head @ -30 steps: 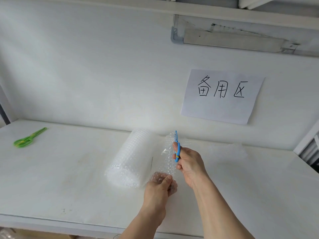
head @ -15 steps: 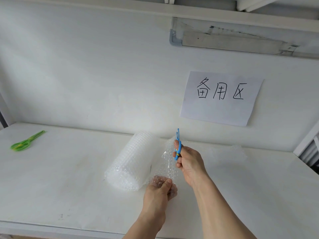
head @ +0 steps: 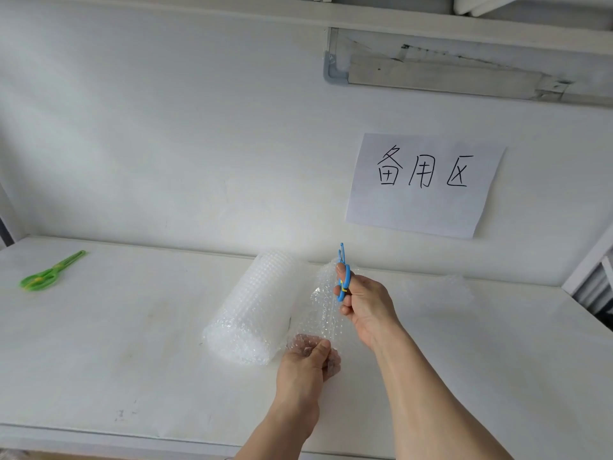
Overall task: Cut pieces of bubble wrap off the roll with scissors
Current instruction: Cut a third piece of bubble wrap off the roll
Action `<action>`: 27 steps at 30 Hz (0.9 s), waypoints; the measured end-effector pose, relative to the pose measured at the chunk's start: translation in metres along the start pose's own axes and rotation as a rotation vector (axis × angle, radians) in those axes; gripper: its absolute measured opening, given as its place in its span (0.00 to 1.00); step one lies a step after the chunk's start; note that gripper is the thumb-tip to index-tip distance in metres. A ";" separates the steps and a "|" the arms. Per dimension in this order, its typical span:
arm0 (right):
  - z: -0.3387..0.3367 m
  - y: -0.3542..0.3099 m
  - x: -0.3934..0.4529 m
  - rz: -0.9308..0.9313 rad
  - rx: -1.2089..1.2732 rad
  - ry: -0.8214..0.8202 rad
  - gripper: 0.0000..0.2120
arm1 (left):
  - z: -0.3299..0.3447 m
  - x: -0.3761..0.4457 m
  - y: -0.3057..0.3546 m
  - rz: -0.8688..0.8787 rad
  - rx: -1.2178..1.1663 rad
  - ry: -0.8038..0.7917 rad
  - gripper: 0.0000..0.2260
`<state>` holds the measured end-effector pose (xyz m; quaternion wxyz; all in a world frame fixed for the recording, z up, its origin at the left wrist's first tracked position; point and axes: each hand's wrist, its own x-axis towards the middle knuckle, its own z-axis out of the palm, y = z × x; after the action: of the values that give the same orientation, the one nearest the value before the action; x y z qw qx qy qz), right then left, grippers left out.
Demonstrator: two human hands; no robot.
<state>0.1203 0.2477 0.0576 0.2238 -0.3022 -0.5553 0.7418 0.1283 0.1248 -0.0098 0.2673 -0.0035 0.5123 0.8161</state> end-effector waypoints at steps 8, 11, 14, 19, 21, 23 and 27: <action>0.001 -0.001 0.005 0.033 -0.050 -0.034 0.13 | 0.000 0.001 0.001 -0.035 -0.012 0.012 0.05; -0.001 -0.002 0.006 0.053 -0.020 -0.026 0.13 | 0.000 0.000 0.002 -0.032 0.004 0.012 0.05; -0.004 -0.010 0.009 0.020 -0.003 -0.006 0.12 | 0.000 -0.002 0.002 -0.024 0.041 0.001 0.06; -0.016 -0.016 0.011 0.078 -0.140 -0.032 0.13 | 0.001 0.000 0.002 -0.031 0.053 0.045 0.04; -0.023 -0.006 0.006 0.126 -0.226 -0.066 0.13 | 0.000 0.002 0.002 -0.043 0.039 0.065 0.02; -0.032 0.005 0.001 0.157 -0.277 -0.052 0.13 | 0.000 0.003 0.002 -0.047 0.042 0.079 0.02; -0.059 0.017 -0.011 0.147 -0.385 -0.028 0.12 | 0.003 0.003 0.002 -0.038 0.048 0.098 0.03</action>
<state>0.1700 0.2760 0.0312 0.0992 -0.3687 -0.6664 0.6404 0.1255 0.1279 -0.0079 0.2573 -0.0469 0.5439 0.7974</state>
